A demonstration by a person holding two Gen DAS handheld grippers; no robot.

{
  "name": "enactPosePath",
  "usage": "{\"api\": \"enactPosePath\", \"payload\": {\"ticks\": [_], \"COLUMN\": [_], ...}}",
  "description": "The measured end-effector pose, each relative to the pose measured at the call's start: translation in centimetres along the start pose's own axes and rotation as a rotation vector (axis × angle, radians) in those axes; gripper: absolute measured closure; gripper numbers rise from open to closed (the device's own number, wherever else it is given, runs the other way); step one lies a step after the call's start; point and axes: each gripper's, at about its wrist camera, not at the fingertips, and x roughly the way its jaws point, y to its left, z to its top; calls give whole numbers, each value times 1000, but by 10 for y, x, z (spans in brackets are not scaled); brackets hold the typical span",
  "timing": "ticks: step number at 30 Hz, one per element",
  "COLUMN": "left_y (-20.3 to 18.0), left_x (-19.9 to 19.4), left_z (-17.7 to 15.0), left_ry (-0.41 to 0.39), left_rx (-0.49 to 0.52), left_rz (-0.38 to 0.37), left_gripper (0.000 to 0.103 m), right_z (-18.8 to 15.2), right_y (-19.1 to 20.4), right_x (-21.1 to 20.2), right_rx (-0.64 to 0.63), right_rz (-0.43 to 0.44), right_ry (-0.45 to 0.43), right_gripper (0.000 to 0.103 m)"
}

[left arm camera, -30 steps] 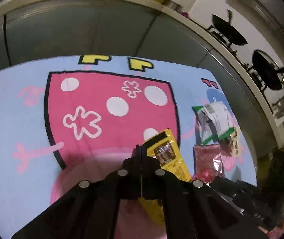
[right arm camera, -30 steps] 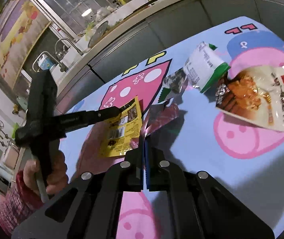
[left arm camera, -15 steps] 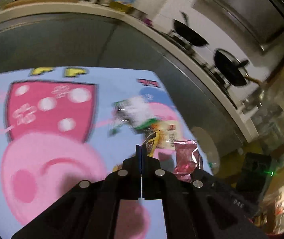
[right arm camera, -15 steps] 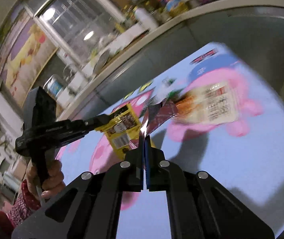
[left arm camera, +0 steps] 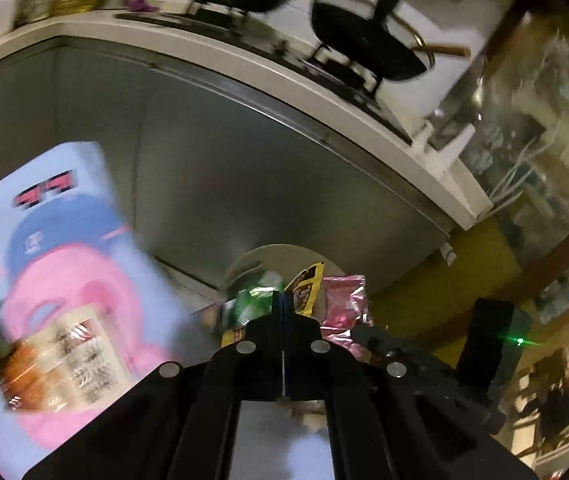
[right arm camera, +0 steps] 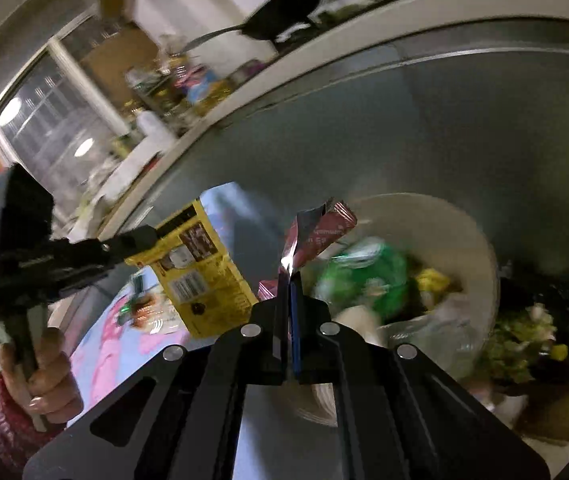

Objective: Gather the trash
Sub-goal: 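Carry both wrappers over the beige bin and open both tools, then grasp the white-and-green packet with left tool while right tool grasps orange snack bag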

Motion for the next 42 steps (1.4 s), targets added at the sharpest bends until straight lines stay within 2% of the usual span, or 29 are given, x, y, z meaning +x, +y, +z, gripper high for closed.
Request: {"api": "enactPosePath", "payload": {"ticks": [2,3,4,5,6,7,11,16,20,22,26,32,35,38,41,42], "left_y": [-14,-21,-24,-28,-28,-28,-23,-8,13,34,75,157,182,200,214,217], "left_x": [21,35,42,54,58,61,54,18,-21,-46,-85,-148,-169,-182,-195,-198], "left_z": [7,9,9,8,5,3,-3,-8,-28,-52,-92,-151,-168,-177,-182,-184], "left_ry": [21,44,59,81,88,90,81,13,-35,-53,-75,-104,-128,-154,-179,-184], "left_rx": [22,33,37,41,43,43,18,-31,-74,-93,-152,-290,-334,-389,-433,-440], "left_rz": [20,48,70,100,117,133,146,143,117,116,128,222,267,268,264,263], "left_gripper": [102,97,90,71,57,55,54,54,54,54,54,54,54,54,54,54], "right_z": [2,3,3,1,1,-3,-2,-3,-8,-12,-25,-39,-40,-37,-41,-46], "right_y": [-18,-25,-31,-34,-38,-36,-38,-26,9,26,70,142,187,227,256,263], "right_x": [5,8,11,12,10,6,-6,-23,-21,-12,17,78,110,148,188,201], "right_rx": [29,44,55,63,73,79,112,111,43,20,-34,-131,-201,-233,-275,-290], "right_rz": [-27,-34,-42,-52,-65,-71,-68,-44,20,59,130,190,217,250,215,202], "right_ry": [15,29,45,45,28,8,-47,-98,-75,-44,44,168,210,260,320,345], "right_gripper": [99,94,80,71,59,58,58,58,58,58,58,59,59,56,55,59]}}
